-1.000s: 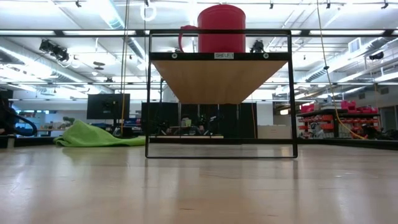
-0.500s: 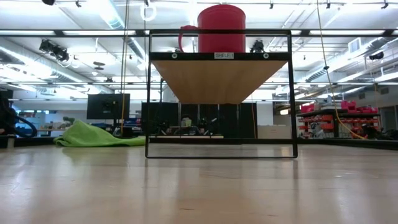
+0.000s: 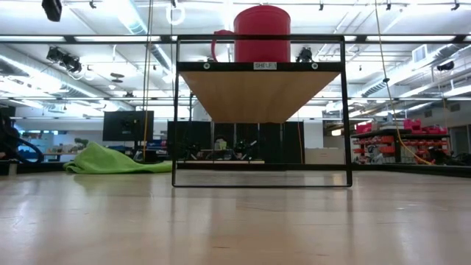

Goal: Stack small to large cups/mugs on shelf
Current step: Return to Home Position

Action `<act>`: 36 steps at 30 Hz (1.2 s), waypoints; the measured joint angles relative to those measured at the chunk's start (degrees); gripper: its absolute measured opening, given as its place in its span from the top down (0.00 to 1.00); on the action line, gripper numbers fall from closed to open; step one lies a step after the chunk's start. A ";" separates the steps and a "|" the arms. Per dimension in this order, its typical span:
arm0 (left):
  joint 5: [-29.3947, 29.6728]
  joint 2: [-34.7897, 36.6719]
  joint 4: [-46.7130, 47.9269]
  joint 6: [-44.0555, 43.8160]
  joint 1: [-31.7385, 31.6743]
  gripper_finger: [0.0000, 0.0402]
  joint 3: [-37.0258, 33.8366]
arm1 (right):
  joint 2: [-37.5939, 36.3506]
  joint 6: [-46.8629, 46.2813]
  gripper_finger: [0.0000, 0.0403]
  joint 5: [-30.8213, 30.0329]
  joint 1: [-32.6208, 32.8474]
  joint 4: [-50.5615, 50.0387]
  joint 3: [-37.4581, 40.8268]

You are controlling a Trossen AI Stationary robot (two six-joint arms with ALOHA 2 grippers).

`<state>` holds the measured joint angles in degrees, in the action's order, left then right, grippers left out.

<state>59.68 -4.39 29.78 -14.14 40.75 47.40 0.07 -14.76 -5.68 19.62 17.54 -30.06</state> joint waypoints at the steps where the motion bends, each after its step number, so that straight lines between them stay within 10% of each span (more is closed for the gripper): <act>1: -0.10 1.40 0.17 0.24 0.00 0.93 0.00 | -0.02 0.25 0.97 -0.29 0.00 -0.68 0.04; 14: -13.82 4.16 0.13 2.60 -0.35 0.91 0.35 | -0.01 0.73 0.97 0.38 0.02 -1.31 -2.48; 26: -19.74 4.16 -17.54 2.81 -0.35 0.91 -17.26 | 1.86 -3.52 0.96 4.91 0.04 35.57 23.92; 36: -20.14 4.18 -25.97 -0.18 -0.35 0.91 -26.44 | 1.88 -5.85 0.96 4.99 0.04 36.83 28.40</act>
<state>39.54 -0.21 3.80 -14.32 40.40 20.95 1.96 -20.61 -0.69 19.66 54.37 -1.65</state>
